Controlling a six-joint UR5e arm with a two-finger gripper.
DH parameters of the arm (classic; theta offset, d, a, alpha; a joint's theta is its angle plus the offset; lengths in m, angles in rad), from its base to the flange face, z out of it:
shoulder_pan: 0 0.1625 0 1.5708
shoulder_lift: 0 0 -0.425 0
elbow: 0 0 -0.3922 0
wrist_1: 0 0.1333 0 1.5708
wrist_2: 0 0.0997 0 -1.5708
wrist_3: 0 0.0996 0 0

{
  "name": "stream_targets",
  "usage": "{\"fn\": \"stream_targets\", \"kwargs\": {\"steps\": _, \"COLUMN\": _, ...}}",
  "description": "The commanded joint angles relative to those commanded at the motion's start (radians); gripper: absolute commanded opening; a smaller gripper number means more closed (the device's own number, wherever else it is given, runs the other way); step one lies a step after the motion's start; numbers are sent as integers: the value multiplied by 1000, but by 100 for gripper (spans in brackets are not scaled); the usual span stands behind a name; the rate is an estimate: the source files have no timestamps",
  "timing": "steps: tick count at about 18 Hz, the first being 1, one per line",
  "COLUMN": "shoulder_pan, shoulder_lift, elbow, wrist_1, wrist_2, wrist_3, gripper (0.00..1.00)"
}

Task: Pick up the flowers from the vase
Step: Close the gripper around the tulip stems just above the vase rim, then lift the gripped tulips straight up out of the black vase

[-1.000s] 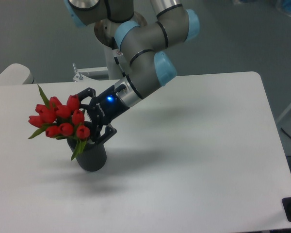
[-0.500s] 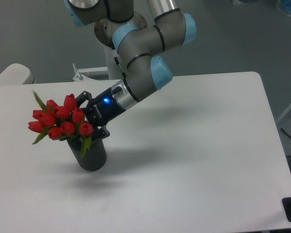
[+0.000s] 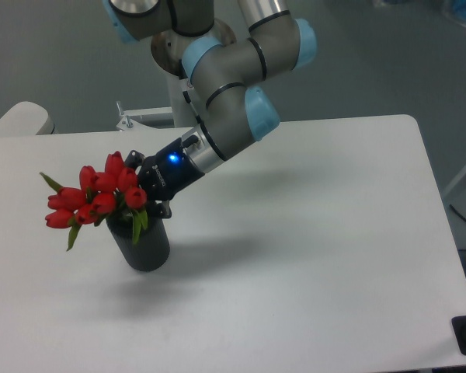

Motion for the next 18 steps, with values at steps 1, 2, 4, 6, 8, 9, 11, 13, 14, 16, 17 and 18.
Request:
{"fn": "stream_targets", "kwargs": {"steps": 1, "shoulder_pan": 9, "shoulder_lift": 8, "elbow": 0, "wrist_1": 0, "wrist_2": -17, "wrist_3": -5, "gripper": 0}}
{"fn": "stream_targets", "kwargs": {"steps": 2, "shoulder_pan": 14, "shoulder_lift": 15, "elbow": 2, "wrist_1": 0, "wrist_2": -37, "wrist_3": -20, "gripper": 0}}
{"fn": "stream_targets", "kwargs": {"steps": 4, "shoulder_pan": 25, "shoulder_lift": 29, "elbow": 6, "wrist_1": 0, "wrist_2": -78, "wrist_3": -61, "gripper": 0}}
{"fn": "stream_targets", "kwargs": {"steps": 6, "shoulder_pan": 41, "shoulder_lift": 51, "elbow": 17, "wrist_1": 0, "wrist_2": -109, "wrist_3": -104, "gripper": 0}}
{"fn": "stream_targets", "kwargs": {"steps": 8, "shoulder_pan": 55, "shoulder_lift": 71, "elbow": 23, "wrist_1": -2, "wrist_2": -121, "wrist_3": -161, "gripper": 0}}
{"fn": "stream_targets", "kwargs": {"steps": 9, "shoulder_pan": 60, "shoulder_lift": 78, "elbow": 31, "wrist_1": 0, "wrist_2": -121, "wrist_3": -194, "gripper": 0}}
{"fn": "stream_targets", "kwargs": {"steps": 11, "shoulder_pan": 71, "shoulder_lift": 91, "elbow": 47, "wrist_1": -2, "wrist_2": -129, "wrist_3": -247, "gripper": 0}}
{"fn": "stream_targets", "kwargs": {"steps": 13, "shoulder_pan": 78, "shoulder_lift": 95, "elbow": 63, "wrist_1": -2, "wrist_2": -149, "wrist_3": -299, "gripper": 0}}
{"fn": "stream_targets", "kwargs": {"steps": 14, "shoulder_pan": 86, "shoulder_lift": 104, "elbow": 64, "wrist_1": -2, "wrist_2": -151, "wrist_3": -322, "gripper": 0}}
{"fn": "stream_targets", "kwargs": {"steps": 16, "shoulder_pan": 98, "shoulder_lift": 127, "elbow": 64, "wrist_1": -2, "wrist_2": -160, "wrist_3": -354, "gripper": 0}}
{"fn": "stream_targets", "kwargs": {"steps": 17, "shoulder_pan": 103, "shoulder_lift": 137, "elbow": 64, "wrist_1": -2, "wrist_2": -166, "wrist_3": -373, "gripper": 0}}
{"fn": "stream_targets", "kwargs": {"steps": 18, "shoulder_pan": 115, "shoulder_lift": 149, "elbow": 64, "wrist_1": -2, "wrist_2": -170, "wrist_3": -393, "gripper": 0}}
